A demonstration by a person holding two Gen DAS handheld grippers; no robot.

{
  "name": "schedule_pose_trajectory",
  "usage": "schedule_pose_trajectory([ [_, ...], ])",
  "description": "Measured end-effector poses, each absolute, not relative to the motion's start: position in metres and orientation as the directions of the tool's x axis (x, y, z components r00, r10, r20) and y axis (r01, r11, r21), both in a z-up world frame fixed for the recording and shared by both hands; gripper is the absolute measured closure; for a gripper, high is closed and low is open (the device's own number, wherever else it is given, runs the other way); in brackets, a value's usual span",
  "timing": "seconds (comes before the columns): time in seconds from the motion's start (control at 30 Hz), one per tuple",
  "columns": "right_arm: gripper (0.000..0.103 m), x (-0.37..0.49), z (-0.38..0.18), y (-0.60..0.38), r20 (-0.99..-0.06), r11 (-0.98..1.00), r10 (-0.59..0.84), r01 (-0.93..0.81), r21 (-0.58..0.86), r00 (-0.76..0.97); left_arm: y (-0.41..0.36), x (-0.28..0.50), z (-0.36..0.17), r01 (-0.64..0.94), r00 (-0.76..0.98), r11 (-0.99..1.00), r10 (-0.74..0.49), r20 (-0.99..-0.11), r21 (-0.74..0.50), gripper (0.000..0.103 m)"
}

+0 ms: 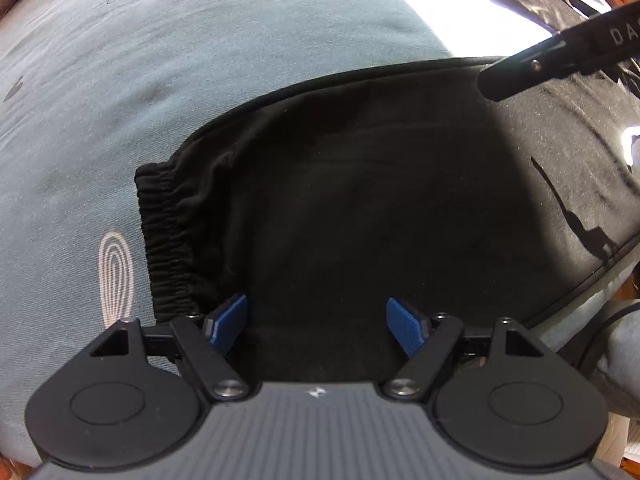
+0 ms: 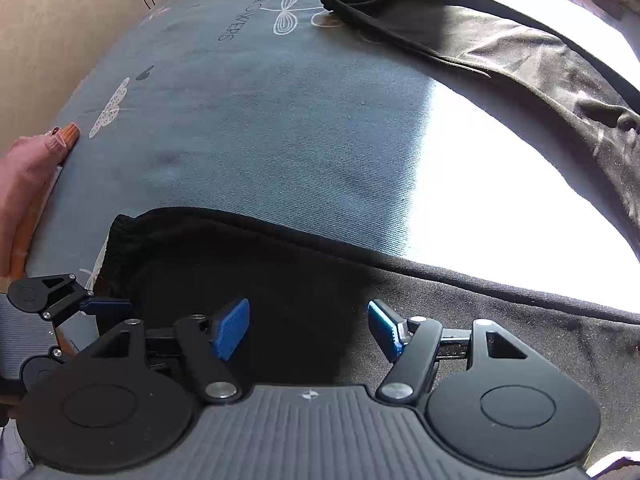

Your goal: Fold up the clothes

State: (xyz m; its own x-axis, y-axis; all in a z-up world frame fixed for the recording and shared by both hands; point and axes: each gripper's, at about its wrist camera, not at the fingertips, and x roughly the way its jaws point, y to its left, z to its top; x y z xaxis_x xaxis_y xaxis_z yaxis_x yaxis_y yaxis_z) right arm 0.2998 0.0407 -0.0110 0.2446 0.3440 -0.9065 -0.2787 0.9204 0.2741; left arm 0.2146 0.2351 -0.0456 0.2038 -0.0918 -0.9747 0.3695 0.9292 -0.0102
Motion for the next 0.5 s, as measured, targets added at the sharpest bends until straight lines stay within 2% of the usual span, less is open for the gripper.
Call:
schedule_pose_trajectory([
  [0.13, 0.033, 0.297, -0.015, 0.035, -0.912, 0.925, 0.339, -0.261, 0.277, 0.231, 0.233, 0.212, -0.031, 0.363, 0.204, 0.931, -0.110, -0.973, -0.029, 0.025],
  [0.27, 0.033, 0.291, -0.016, 0.034, -0.916, 0.924, 0.340, -0.256, 0.283, 0.212, 0.220, 0.207, -0.030, 0.425, 0.191, 0.904, -0.144, -0.971, -0.050, 0.025],
  [0.37, 0.033, 0.286, -0.017, 0.032, -0.919, 0.923, 0.340, -0.259, 0.286, 0.198, 0.221, 0.203, -0.045, 0.405, 0.111, 0.912, -0.114, -0.987, -0.059, 0.025],
  [0.5, 0.033, 0.273, -0.023, 0.018, -0.932, 0.930, 0.321, -0.241, 0.277, 0.167, 0.220, 0.195, -0.035, 0.422, 0.126, 0.906, -0.102, -0.987, -0.040, 0.025],
])
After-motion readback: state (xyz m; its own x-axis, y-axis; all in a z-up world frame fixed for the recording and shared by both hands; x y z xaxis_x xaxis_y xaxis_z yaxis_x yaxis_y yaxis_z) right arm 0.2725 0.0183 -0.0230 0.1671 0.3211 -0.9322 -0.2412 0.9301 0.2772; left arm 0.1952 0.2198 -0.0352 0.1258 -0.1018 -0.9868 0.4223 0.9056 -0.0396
